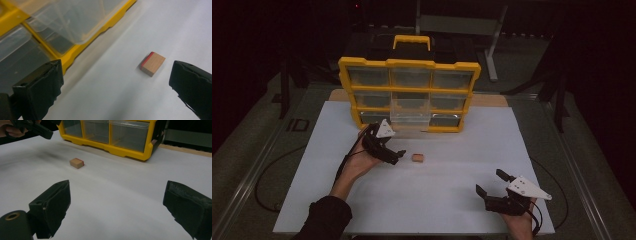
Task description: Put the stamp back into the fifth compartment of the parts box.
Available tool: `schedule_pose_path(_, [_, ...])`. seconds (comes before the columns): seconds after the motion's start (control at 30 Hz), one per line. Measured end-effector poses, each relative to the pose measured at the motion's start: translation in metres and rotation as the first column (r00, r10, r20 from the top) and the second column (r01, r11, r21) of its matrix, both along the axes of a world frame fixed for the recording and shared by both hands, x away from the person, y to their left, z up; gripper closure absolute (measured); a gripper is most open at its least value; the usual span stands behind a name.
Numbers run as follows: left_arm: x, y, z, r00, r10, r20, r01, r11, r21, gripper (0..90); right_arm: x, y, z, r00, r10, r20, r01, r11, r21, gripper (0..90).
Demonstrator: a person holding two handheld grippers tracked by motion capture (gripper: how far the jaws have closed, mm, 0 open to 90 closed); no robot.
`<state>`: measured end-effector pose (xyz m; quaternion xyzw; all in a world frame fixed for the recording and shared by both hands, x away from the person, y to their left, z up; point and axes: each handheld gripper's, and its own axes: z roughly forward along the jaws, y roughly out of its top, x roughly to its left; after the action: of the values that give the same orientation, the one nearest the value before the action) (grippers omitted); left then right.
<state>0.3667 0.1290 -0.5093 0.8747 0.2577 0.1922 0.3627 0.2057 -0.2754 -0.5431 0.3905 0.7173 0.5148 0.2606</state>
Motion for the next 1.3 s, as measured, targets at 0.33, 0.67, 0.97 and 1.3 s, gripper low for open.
schedule_pose_path(0.33, [0.002, -0.012, -0.004, 0.9989, -0.040, -0.024, 0.042, 0.9975, 0.057, 0.3, 0.000, 0.001, 0.000, 1.0000, 0.003, -0.002, -0.003, 1.000, -0.005, 7.4])
schedule_pose_path(0.67, [0.000, -0.023, -0.007, 0.9950, -0.090, -0.045, 0.094, 0.9908, 0.098, 0.3, 0.001, 0.002, -0.001, 1.0000, 0.005, -0.006, -0.005, 1.000, -0.013, 7.5])
schedule_pose_path(0.97, [0.003, -0.045, -0.010, 0.9873, -0.138, -0.078, 0.149, 0.9773, 0.151, 0.7, 0.001, 0.002, -0.001, 0.9999, 0.009, -0.004, -0.009, 1.000, -0.014, 7.4])
schedule_pose_path(1.3, [0.009, -0.057, -0.020, 0.9815, -0.144, -0.126, 0.165, 0.9704, 0.176, 2.8, 0.001, 0.003, -0.001, 0.9999, 0.015, -0.006, -0.015, 1.000, -0.016, 7.4])
